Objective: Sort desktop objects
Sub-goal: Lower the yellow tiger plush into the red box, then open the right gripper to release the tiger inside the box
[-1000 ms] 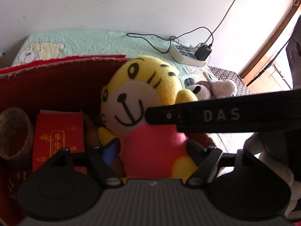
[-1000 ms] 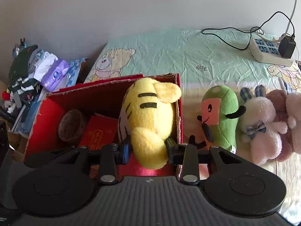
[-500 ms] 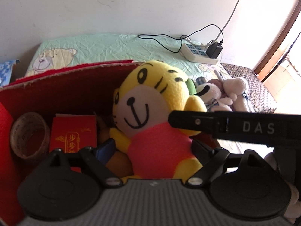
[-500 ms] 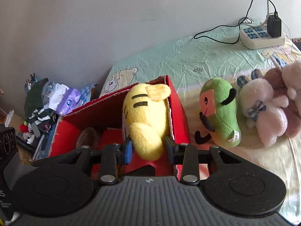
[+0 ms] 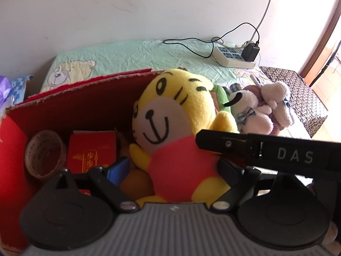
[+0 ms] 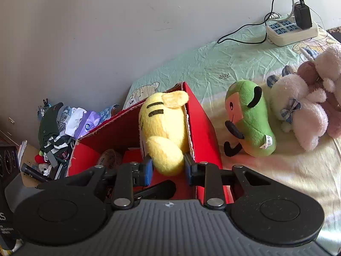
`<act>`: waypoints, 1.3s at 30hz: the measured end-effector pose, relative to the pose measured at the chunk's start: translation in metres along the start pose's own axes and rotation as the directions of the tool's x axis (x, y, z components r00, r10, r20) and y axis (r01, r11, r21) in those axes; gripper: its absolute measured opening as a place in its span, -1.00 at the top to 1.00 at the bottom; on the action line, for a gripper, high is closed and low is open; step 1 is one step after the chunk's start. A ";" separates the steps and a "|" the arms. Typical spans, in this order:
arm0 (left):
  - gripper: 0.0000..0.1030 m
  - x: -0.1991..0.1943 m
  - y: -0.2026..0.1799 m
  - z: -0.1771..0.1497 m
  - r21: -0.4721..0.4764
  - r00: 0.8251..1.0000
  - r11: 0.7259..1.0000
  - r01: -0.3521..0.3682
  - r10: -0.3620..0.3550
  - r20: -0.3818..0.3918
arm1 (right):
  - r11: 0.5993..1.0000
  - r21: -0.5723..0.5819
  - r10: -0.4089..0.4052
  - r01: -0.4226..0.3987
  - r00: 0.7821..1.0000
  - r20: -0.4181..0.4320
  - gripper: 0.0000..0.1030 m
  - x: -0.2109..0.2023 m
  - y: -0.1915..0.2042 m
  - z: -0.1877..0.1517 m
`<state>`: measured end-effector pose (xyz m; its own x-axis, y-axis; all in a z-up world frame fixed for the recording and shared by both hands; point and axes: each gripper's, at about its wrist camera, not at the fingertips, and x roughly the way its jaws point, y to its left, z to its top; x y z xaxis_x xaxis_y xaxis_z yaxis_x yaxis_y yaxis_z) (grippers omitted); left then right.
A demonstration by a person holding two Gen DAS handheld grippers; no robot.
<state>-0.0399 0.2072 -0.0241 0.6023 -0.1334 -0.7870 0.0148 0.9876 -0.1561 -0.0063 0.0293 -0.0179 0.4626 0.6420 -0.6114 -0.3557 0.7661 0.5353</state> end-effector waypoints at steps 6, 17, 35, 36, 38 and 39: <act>-0.79 -0.005 -0.002 -0.002 -0.015 0.999 0.999 -0.043 0.043 0.011 | 1.000 0.012 0.012 -0.012 1.000 -0.010 0.42 -0.002 -0.003 0.000; -0.79 -0.017 -0.009 -0.006 -0.018 0.993 0.994 -0.109 0.110 0.035 | 0.996 0.073 0.055 -0.053 0.998 -0.026 0.37 -0.013 -0.010 -0.003; -0.80 -0.042 -0.026 -0.009 -0.038 0.959 0.960 -0.276 0.278 0.050 | 1.000 0.025 -0.011 0.010 0.997 0.075 0.21 -0.050 -0.017 -0.017; -0.80 -0.043 -0.027 -0.008 -0.043 0.957 0.958 -0.283 0.285 0.052 | 1.000 0.027 -0.008 0.006 0.997 0.074 0.21 -0.050 -0.019 -0.017; -0.80 -0.047 -0.029 -0.007 -0.055 0.952 0.952 -0.300 0.303 0.053 | 1.000 0.030 0.002 -0.004 0.998 0.064 0.21 -0.050 -0.024 -0.017; -0.80 -0.048 -0.030 -0.006 -0.062 0.948 0.949 -0.311 0.314 0.055 | 0.999 0.031 0.010 -0.012 0.998 0.055 0.21 -0.050 -0.027 -0.016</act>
<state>-0.0745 0.1831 0.0147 0.6192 0.1882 -0.7623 -0.2223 0.9732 0.0597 -0.0331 -0.0227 -0.0109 0.5031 0.6469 -0.5731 -0.3356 0.7573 0.5602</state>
